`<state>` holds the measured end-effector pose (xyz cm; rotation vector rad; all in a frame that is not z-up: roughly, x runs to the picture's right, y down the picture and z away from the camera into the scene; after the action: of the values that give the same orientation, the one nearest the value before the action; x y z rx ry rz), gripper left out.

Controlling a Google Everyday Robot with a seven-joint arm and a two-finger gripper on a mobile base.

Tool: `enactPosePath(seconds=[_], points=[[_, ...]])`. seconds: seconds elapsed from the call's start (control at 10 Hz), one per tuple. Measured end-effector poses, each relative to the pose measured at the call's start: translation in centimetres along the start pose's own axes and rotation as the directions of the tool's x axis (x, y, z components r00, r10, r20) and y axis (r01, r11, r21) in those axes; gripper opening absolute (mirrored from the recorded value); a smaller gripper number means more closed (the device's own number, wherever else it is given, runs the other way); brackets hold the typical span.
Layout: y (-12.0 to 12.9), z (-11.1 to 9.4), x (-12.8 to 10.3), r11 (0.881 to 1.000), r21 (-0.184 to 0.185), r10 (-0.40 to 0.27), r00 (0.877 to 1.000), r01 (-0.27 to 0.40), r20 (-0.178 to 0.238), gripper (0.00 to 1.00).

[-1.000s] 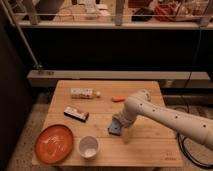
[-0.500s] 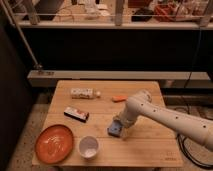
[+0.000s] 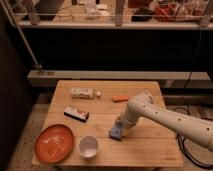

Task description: Place the white sponge in the ceramic bowl

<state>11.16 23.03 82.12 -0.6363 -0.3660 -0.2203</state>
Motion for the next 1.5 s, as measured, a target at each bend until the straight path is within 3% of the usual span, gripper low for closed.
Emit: enactPosePath(seconds=[0.2, 0.3, 0.6, 1.0, 1.3, 1.5], points=[[-0.5, -0.6, -0.6, 1.000, 0.008, -0.012, 1.000, 0.012, 0.000, 0.04], [-0.6, -1.0, -1.0, 1.000, 0.017, -0.020, 1.000, 0.020, -0.006, 0.01], [-1.6, -3.2, -4.4, 0.997, 0.038, -0.068, 0.997, 0.069, -0.025, 0.00], [-1.3, -3.3, -6.4, 0.992, 0.062, -0.107, 0.994, 0.109, -0.037, 0.00], [-1.8, -3.5, -9.9, 0.984, 0.084, -0.150, 0.987, 0.154, -0.049, 0.00], [-1.7, -3.6, -10.9, 0.980, 0.094, -0.172, 0.983, 0.177, -0.058, 0.00]])
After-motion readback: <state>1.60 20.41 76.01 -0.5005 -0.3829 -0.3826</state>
